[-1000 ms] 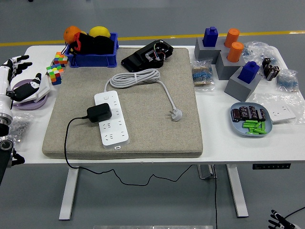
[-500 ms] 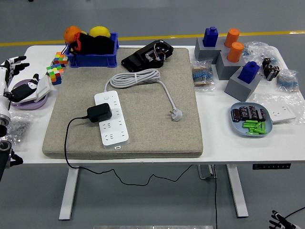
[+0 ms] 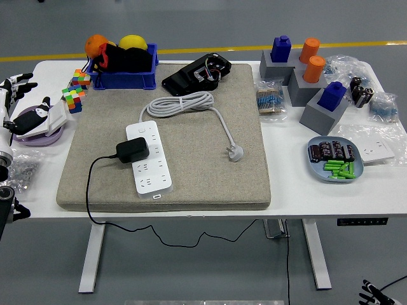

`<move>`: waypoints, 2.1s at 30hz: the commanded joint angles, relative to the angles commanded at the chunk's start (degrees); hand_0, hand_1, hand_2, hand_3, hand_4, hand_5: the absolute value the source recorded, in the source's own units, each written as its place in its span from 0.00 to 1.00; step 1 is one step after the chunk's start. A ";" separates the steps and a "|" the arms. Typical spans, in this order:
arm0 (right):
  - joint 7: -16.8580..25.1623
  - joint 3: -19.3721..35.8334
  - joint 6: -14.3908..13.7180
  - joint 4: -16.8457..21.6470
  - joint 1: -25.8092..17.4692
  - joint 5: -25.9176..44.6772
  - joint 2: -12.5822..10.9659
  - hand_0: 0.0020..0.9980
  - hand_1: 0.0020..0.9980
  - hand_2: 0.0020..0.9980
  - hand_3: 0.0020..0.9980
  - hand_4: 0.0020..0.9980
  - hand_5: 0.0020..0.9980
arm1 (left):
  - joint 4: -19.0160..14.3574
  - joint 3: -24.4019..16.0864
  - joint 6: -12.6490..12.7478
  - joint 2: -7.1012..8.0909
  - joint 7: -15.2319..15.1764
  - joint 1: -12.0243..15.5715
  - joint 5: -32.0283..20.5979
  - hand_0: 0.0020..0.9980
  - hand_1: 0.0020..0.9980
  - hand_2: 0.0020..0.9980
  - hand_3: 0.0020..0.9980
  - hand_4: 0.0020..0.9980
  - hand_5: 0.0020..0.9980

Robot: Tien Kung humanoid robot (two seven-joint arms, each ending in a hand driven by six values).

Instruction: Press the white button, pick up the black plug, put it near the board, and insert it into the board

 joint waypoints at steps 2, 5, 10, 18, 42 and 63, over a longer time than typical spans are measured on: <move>0.02 -0.03 -0.06 0.01 0.10 -0.05 -0.05 0.78 0.72 0.69 0.65 0.72 0.49 | 0.01 0.00 -0.06 -0.06 -0.18 -0.06 -0.19 0.79 0.78 0.71 0.78 0.68 0.00; 0.02 -0.10 0.02 0.08 0.22 0.09 -0.08 0.78 0.72 0.70 0.65 0.72 0.49 | 0.01 0.13 -0.10 -0.10 -0.38 -0.11 -0.26 0.79 0.78 0.71 0.78 0.68 0.00; 0.09 0.03 -0.18 0.07 0.29 -0.05 -0.09 0.78 0.72 0.69 0.65 0.72 0.49 | 0.01 0.08 0.03 -0.09 -0.45 -0.26 -0.24 0.79 0.78 0.71 0.78 0.68 0.00; 0.27 0.16 -0.84 0.05 0.32 -0.51 -0.11 0.78 0.74 0.72 0.66 0.73 0.49 | -0.01 0.12 -0.09 -0.12 -0.40 -0.23 -0.26 0.79 0.78 0.72 0.78 0.68 0.00; -0.04 -0.57 -0.20 0.07 0.57 -0.11 -0.61 0.77 0.72 0.71 0.66 0.73 0.49 | 0.22 1.23 -0.74 0.24 0.25 -0.58 -0.32 0.80 0.78 0.72 0.76 0.68 0.00; -0.05 -0.21 -0.19 0.10 0.32 -0.23 -0.48 0.77 0.72 0.71 0.66 0.73 0.49 | -0.20 1.08 -1.22 0.14 0.22 -0.08 -0.44 0.80 0.78 0.72 0.75 0.68 0.00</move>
